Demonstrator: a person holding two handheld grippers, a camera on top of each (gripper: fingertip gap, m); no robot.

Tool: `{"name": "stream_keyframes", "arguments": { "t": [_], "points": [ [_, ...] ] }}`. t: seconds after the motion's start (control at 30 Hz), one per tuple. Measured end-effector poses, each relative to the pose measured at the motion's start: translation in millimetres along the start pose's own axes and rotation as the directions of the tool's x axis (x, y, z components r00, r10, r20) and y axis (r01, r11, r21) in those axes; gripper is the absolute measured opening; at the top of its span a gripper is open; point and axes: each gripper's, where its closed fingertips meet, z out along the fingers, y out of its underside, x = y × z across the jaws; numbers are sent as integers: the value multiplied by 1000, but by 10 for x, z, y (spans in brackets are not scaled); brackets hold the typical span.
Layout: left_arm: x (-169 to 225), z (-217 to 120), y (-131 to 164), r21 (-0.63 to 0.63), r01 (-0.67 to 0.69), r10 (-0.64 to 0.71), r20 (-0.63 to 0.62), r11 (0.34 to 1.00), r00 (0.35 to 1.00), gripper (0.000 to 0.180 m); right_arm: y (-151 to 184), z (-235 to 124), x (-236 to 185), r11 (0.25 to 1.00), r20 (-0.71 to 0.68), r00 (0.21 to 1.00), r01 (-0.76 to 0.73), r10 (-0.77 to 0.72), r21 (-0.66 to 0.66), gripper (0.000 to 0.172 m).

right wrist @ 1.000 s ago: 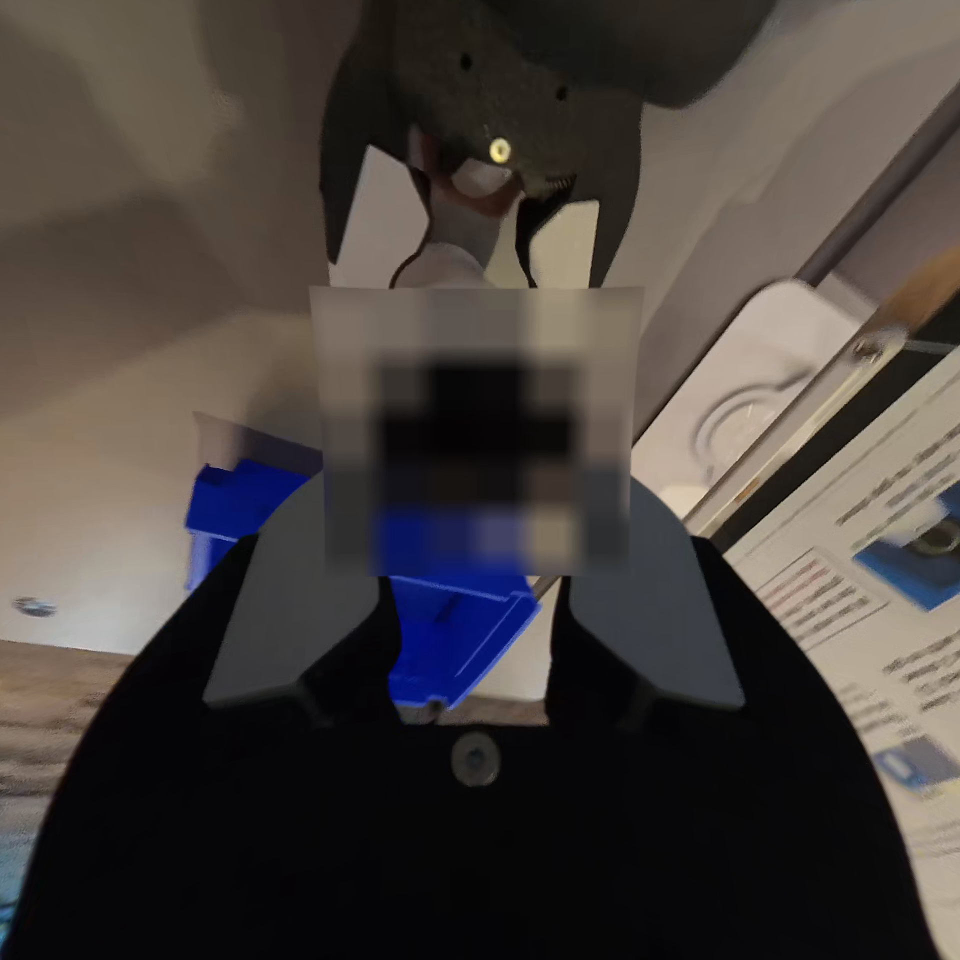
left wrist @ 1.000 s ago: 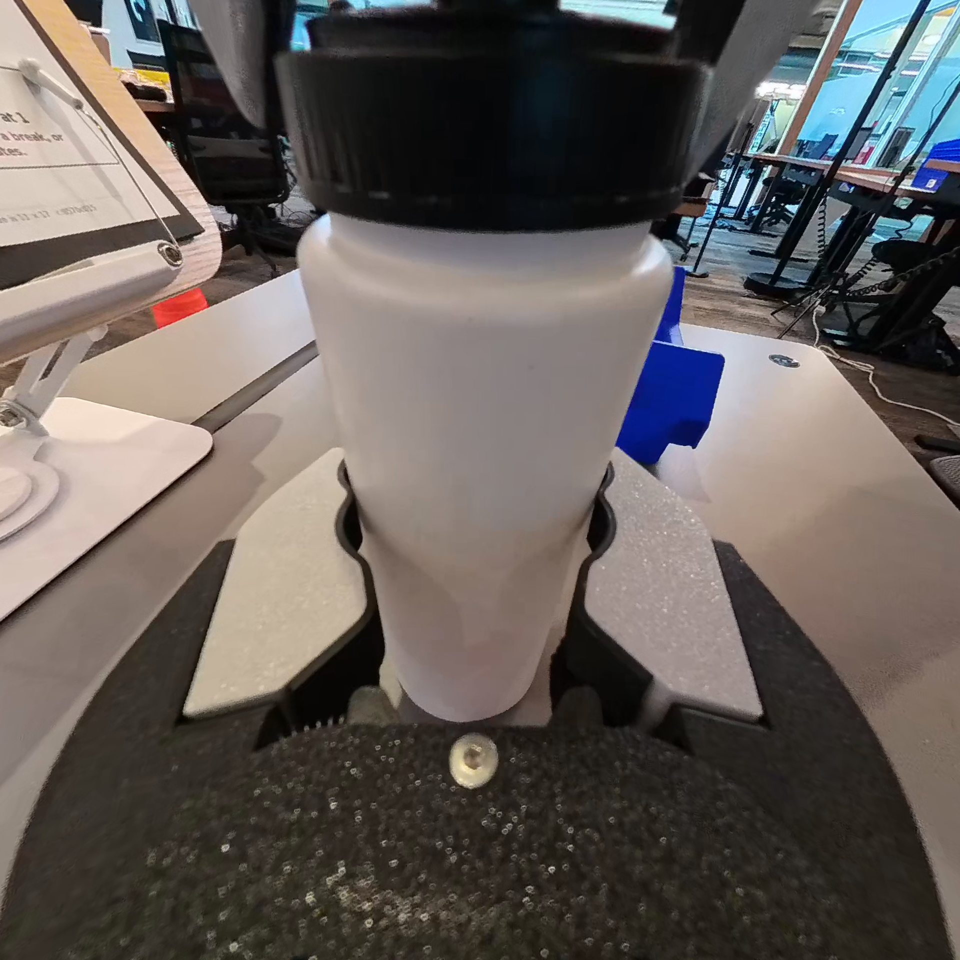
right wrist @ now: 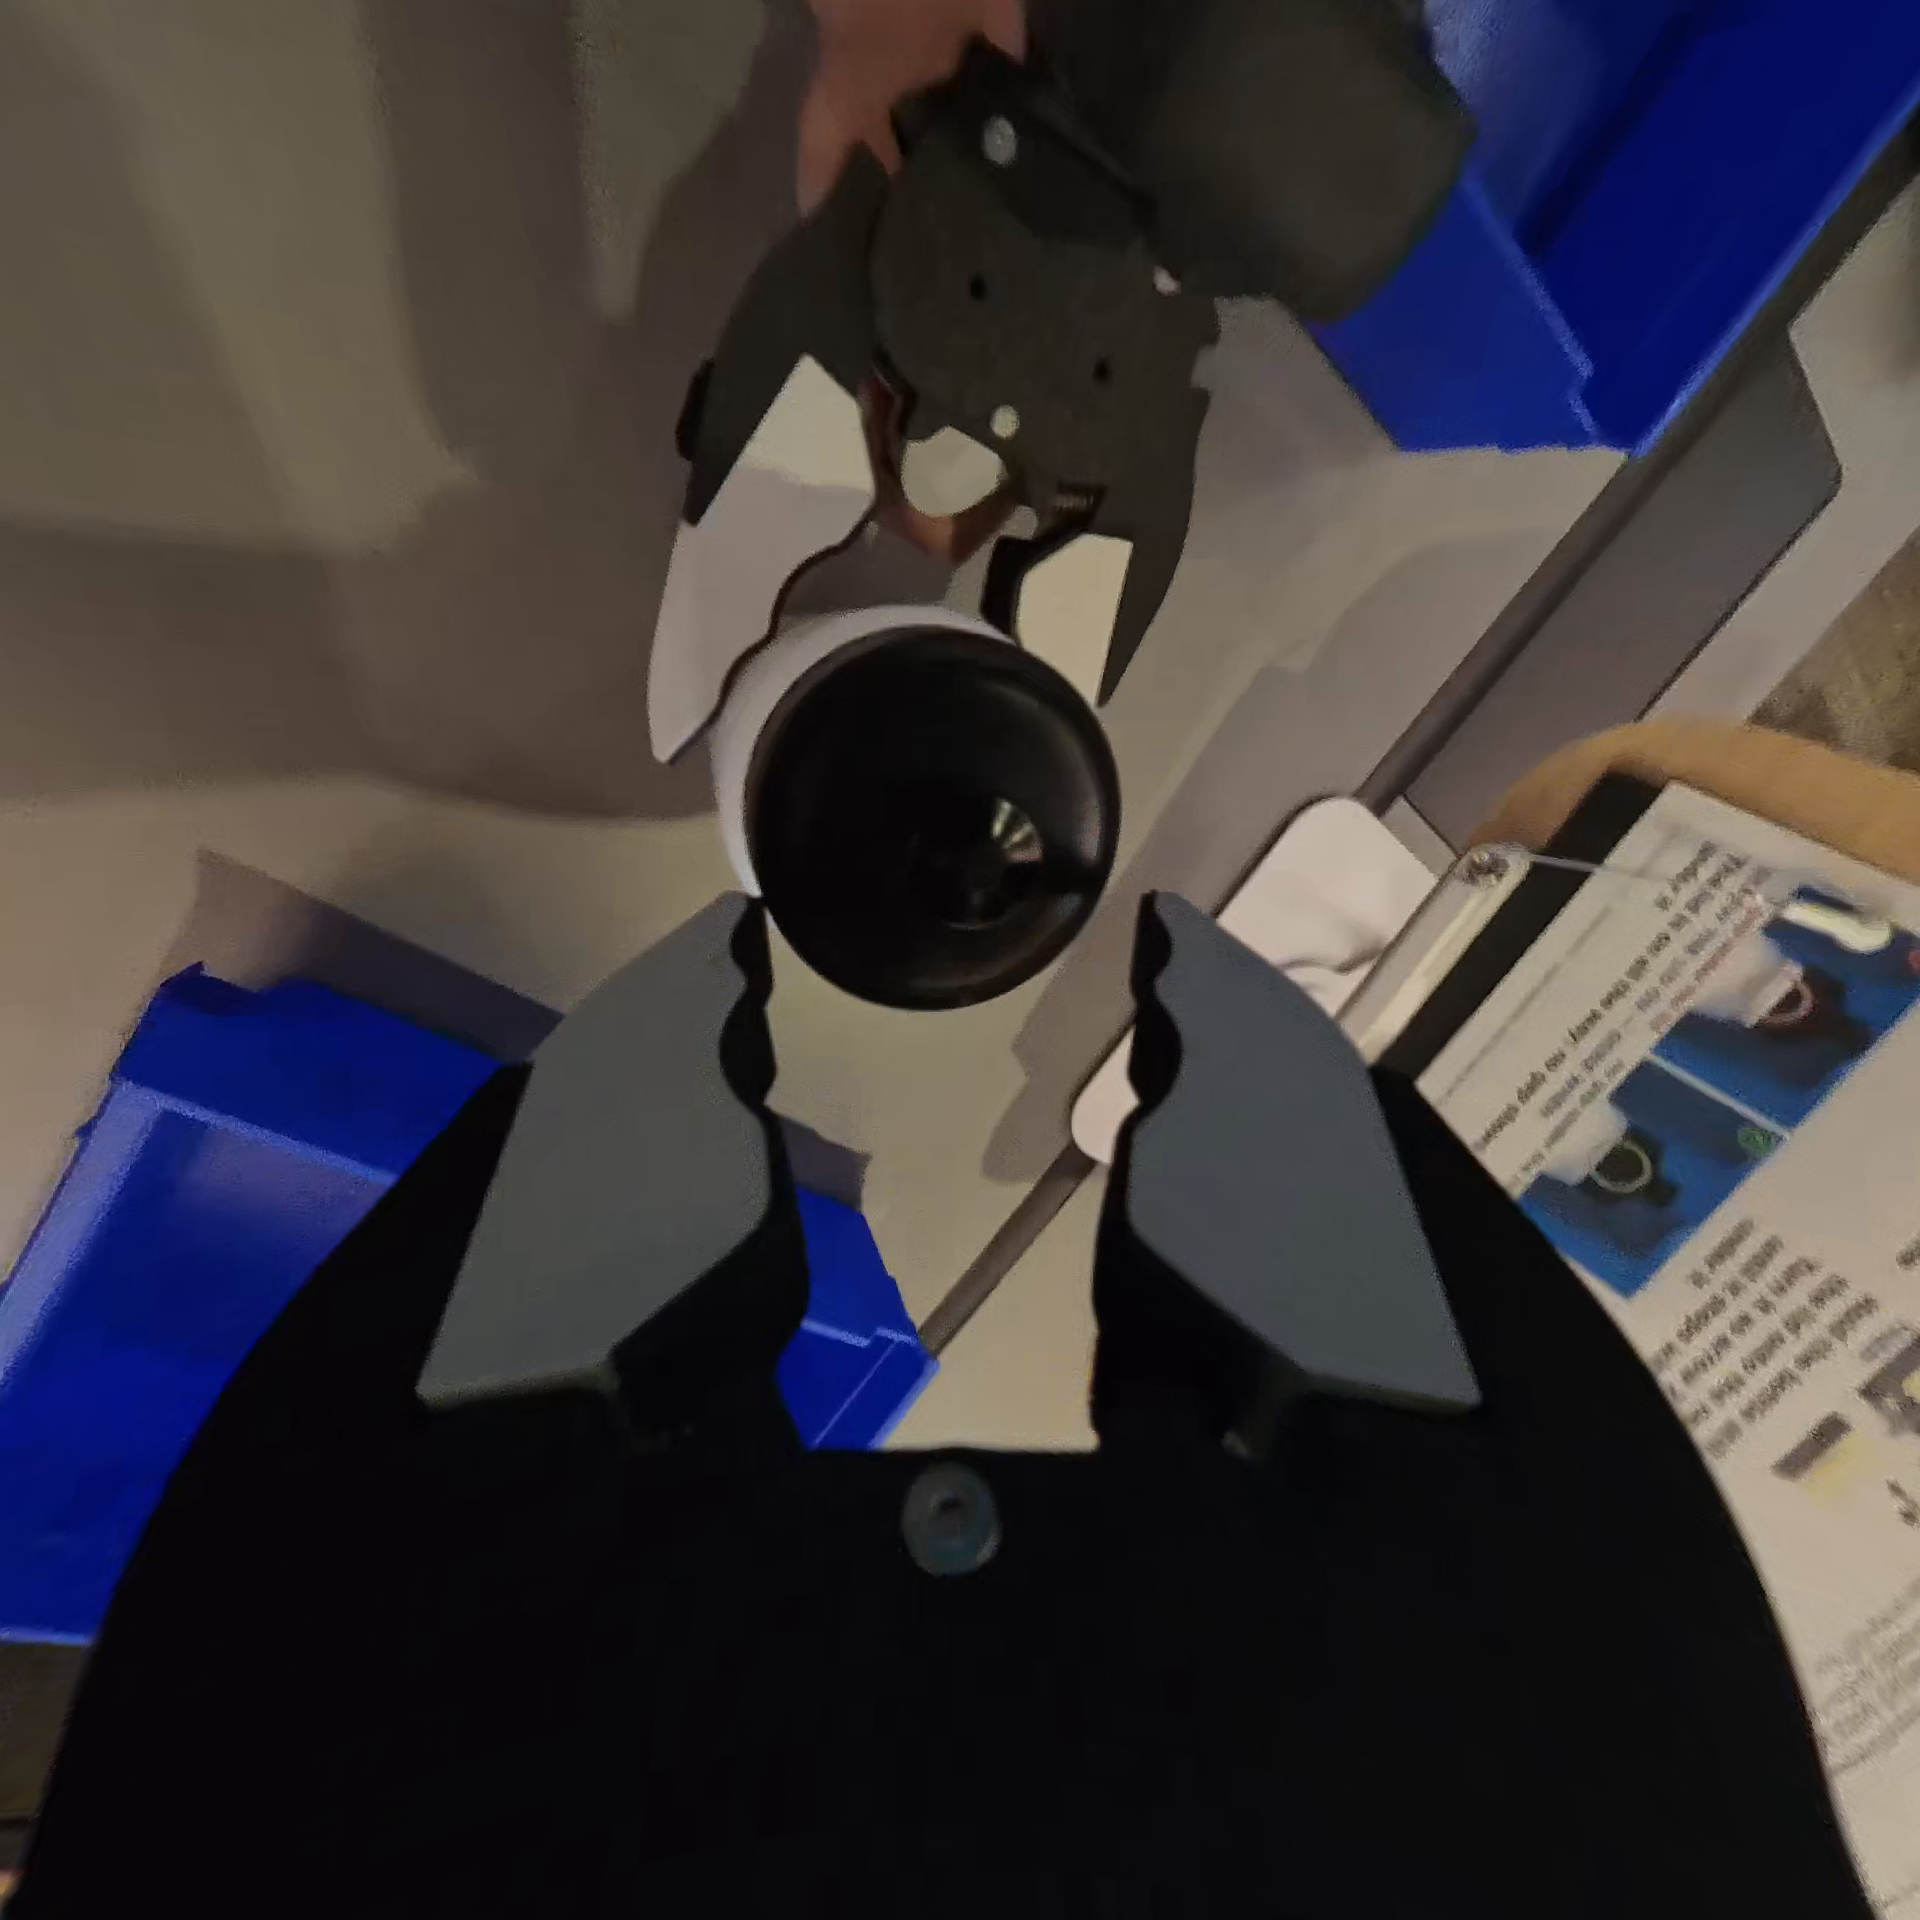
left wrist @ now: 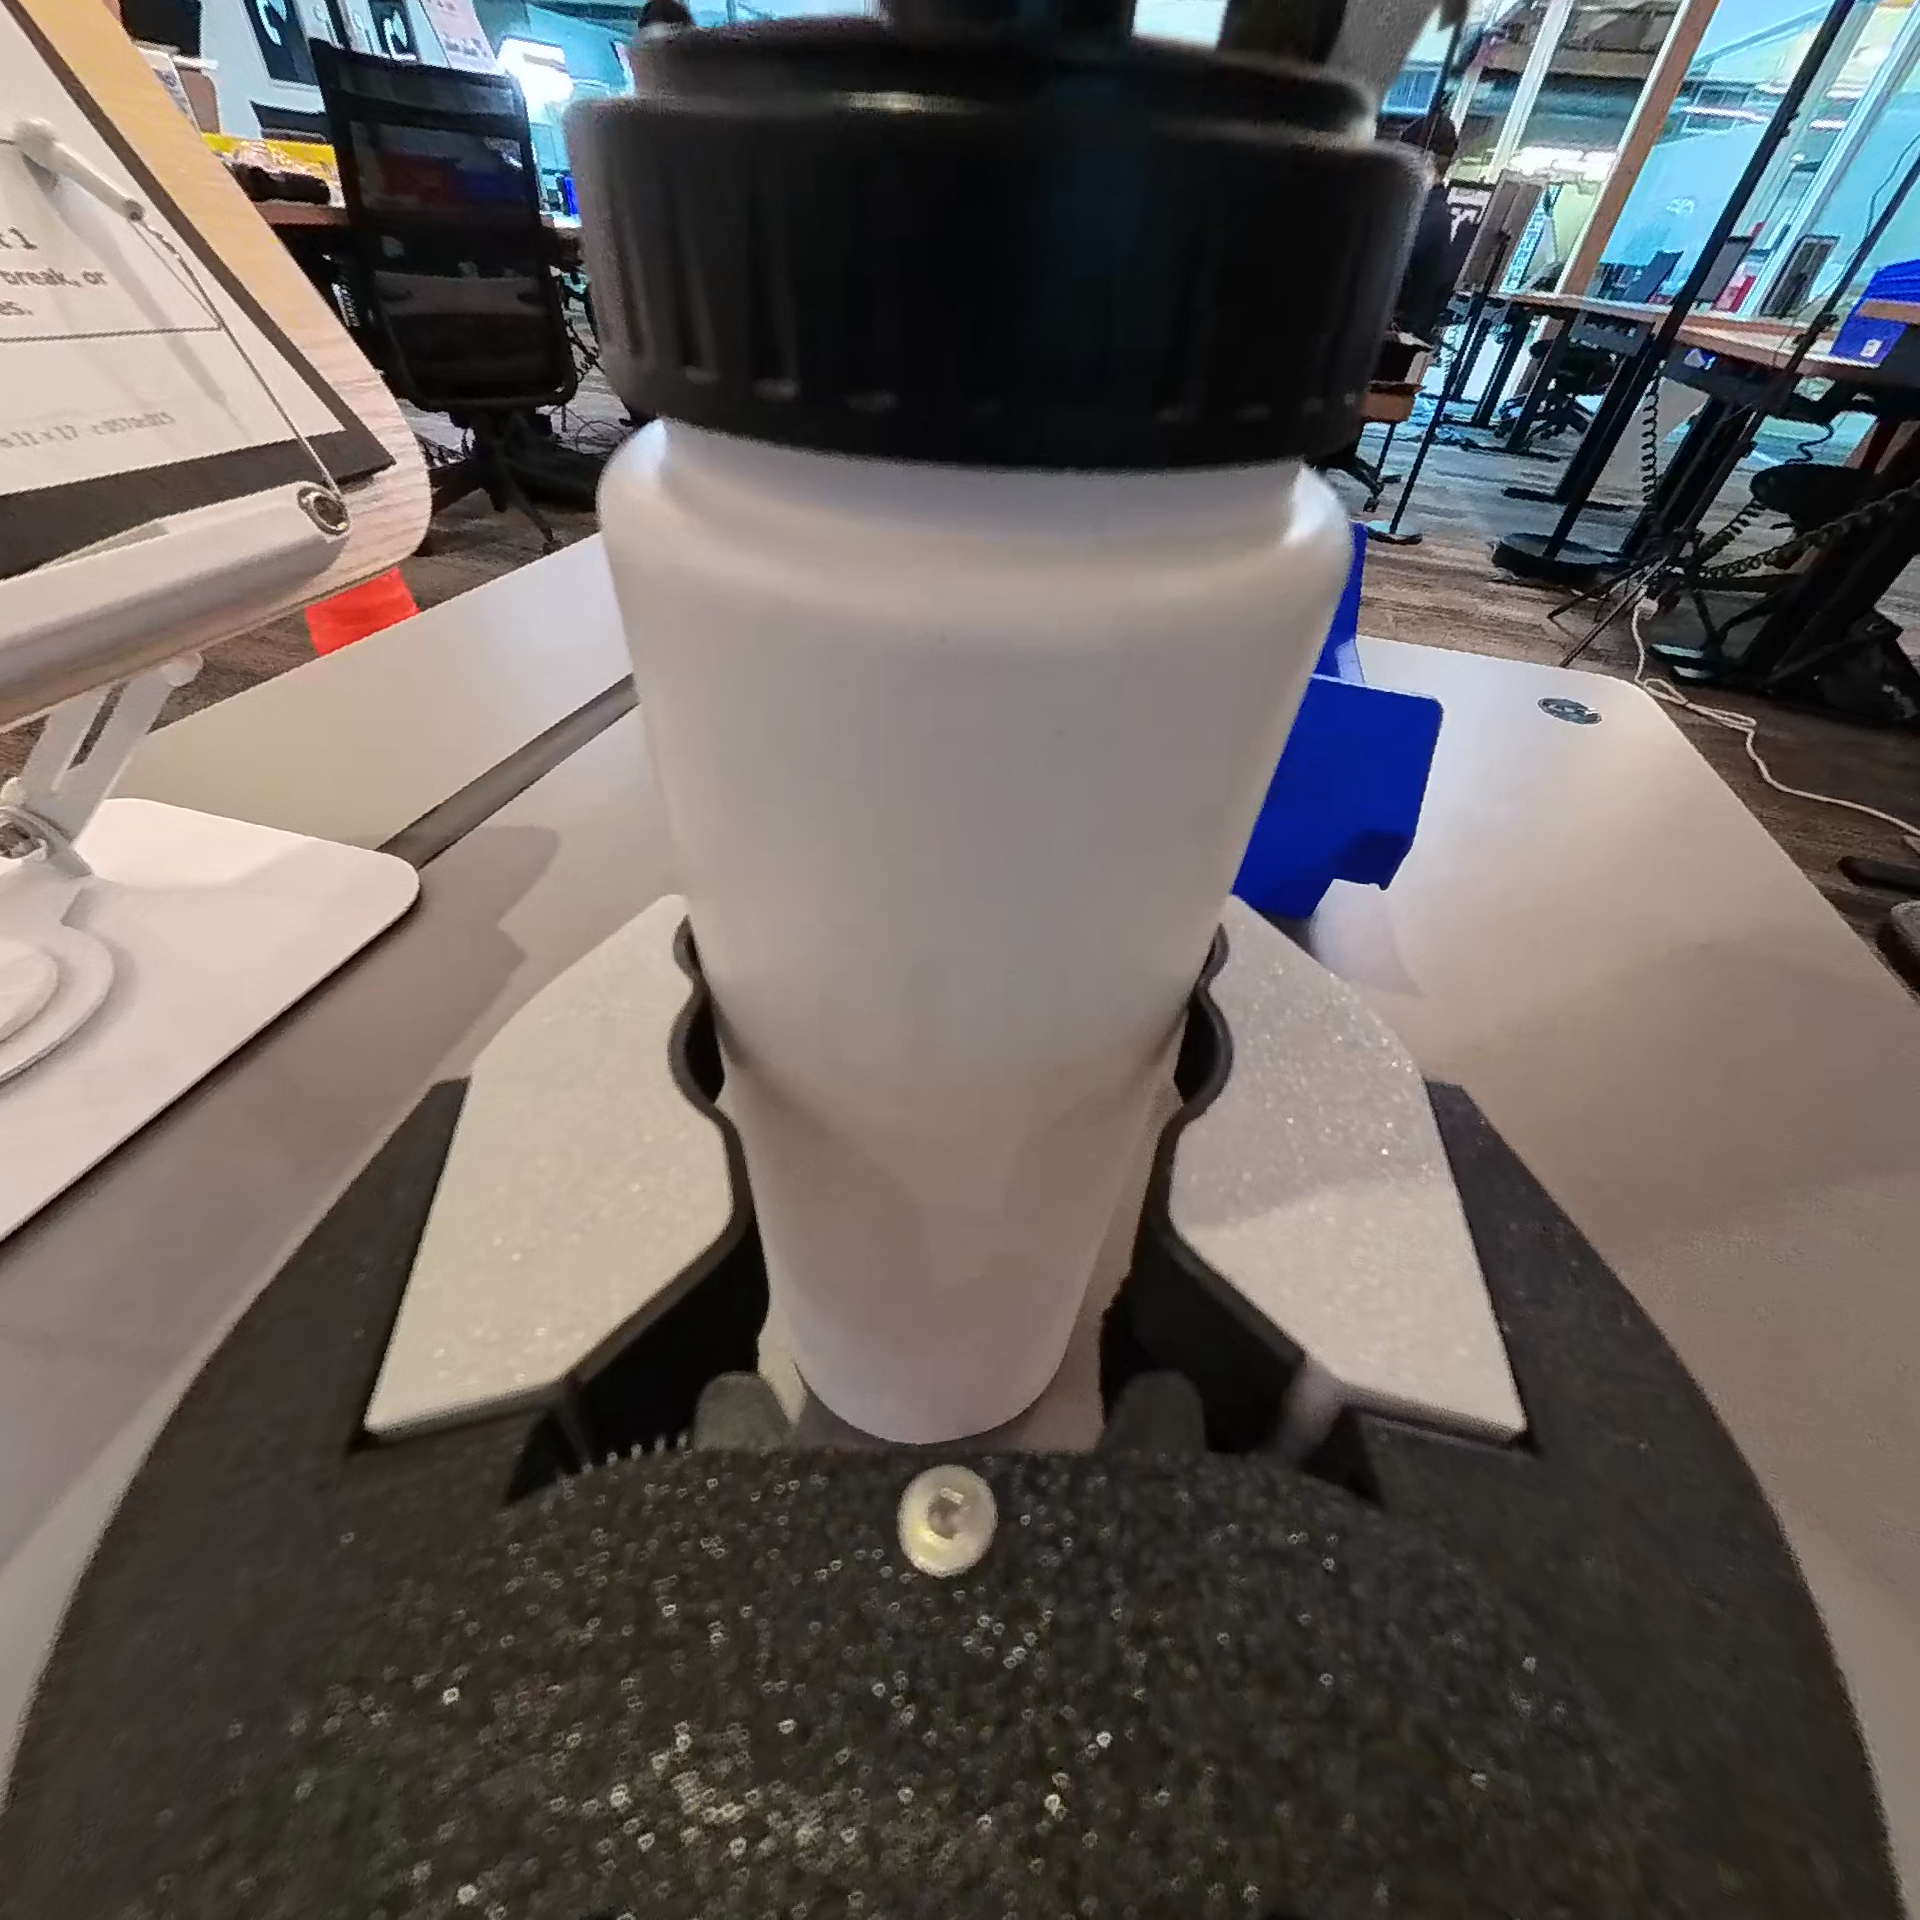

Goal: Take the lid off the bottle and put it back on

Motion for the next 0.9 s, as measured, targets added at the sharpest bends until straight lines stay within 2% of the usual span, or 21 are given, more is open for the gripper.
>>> {"name": "stream_keyframes", "arguments": {
  "t": [0.1, 0.2, 0.37, 0.5, 0.6, 0.67, 0.73, 0.83, 0.9],
  "points": [
    [0, -1, 2, 0, 0, 0, -8, 1000, 1000, 86, -29, 27, -60, 1000, 101, 995, -19, 19, -1, 64],
    [0, -1, 2, 0, 1, -1, -13, 1000, 1000, 86, -37, 47, 5, 1000, 111, 994, 14, -12, -18, 70],
    [18, 6, 10, -15, -17, 17, -6, 1000, 1000, 86, -55, 121, -81, 998, 212, 977, 24, -11, -62, 71],
    [-3, 0, 8, -11, -1, 1, 2, 1000, 1000, 86, -40, 120, -57, 986, 222, 966, -104, 131, -130, 71],
    [-11, -2, 6, -10, 4, -4, 4, 1000, 1000, 86, -22, 109, -61, 930, 190, 932, -256, 310, -263, 71],
    [-13, -5, 7, -8, 6, -6, 5, 1000, 1000, 86, -17, 97, -80, 825, 135, 862, -405, 488, -393, 70],
    [-3, -6, 9, -11, -3, 3, 7, 1000, 1000, 86, -28, 84, -117, 669, 42, 750, -561, 660, -488, 71],
    [2, -9, 13, -19, -9, 9, 13, 1000, 1000, 86, -70, 76, -166, 365, -102, 476, -779, 874, -509, 71],
    [2, -2, 12, -15, -6, 6, 14, 1000, 1000, 86, -76, 80, -173, 232, -144, 337, -845, 930, -483, 71]
  ]
}}
